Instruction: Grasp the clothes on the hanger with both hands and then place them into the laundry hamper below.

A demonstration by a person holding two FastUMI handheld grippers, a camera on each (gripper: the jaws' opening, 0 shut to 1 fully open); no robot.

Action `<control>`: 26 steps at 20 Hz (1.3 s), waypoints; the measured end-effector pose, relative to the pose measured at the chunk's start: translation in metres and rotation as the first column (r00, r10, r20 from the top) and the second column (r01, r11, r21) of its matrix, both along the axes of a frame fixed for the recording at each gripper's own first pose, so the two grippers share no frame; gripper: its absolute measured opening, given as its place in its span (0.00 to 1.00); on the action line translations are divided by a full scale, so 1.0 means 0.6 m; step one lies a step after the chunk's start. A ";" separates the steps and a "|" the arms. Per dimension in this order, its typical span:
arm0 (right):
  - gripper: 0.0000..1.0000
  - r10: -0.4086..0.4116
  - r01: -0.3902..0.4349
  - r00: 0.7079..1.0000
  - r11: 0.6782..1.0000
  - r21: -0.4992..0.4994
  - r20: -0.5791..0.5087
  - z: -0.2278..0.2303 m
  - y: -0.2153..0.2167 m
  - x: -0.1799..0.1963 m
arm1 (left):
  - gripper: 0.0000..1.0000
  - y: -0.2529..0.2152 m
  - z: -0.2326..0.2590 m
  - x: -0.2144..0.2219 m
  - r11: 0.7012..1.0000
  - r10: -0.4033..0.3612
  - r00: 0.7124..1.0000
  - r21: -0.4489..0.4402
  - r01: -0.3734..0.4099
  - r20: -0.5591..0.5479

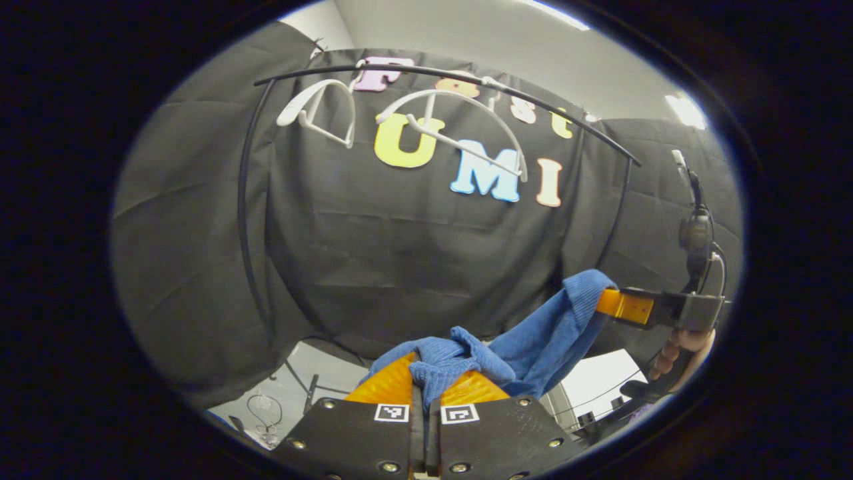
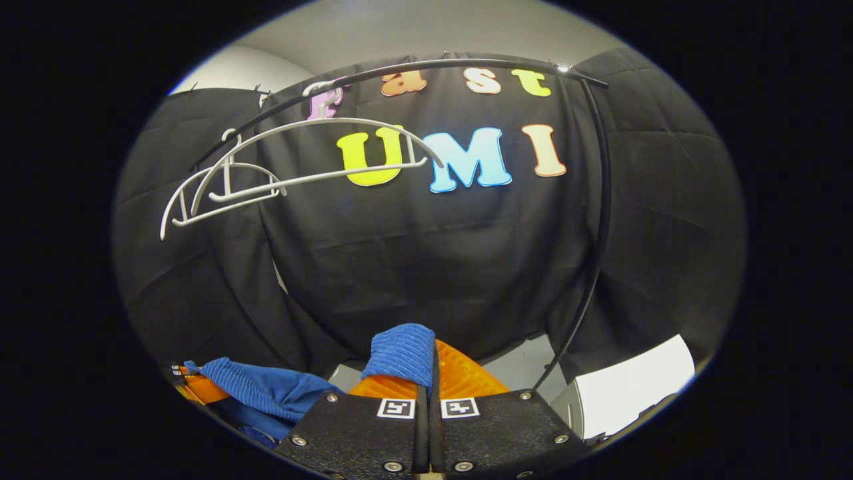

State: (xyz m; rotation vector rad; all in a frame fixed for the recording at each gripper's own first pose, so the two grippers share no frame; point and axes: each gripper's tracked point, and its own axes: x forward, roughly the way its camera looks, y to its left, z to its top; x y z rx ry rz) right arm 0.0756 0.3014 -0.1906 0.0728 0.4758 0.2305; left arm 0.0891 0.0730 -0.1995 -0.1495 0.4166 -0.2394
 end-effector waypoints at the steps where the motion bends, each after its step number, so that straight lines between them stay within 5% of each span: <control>1: 0.00 -0.004 0.004 1.000 1.000 0.011 -0.013 -0.002 0.007 -0.016 | 0.01 -0.001 0.008 0.001 1.000 -0.018 1.000 0.000 0.018 0.009; 8: 0.01 0.005 -0.003 0.997 1.000 0.016 -0.082 -0.043 0.035 -0.069 | 0.03 -0.012 -0.026 -0.003 0.999 -0.041 0.999 -0.015 0.041 -0.023; 17: 0.02 -0.023 0.012 0.973 0.999 -0.047 -0.231 -0.187 0.022 -0.116 | 0.03 0.001 -0.216 -0.042 0.999 -0.013 0.988 0.041 0.020 -0.155; 26: 0.03 -0.050 -0.004 0.900 0.993 -0.122 -0.433 -0.350 0.003 -0.150 | 0.00 -0.024 -0.363 -0.041 0.990 -0.040 0.956 0.119 0.077 -0.289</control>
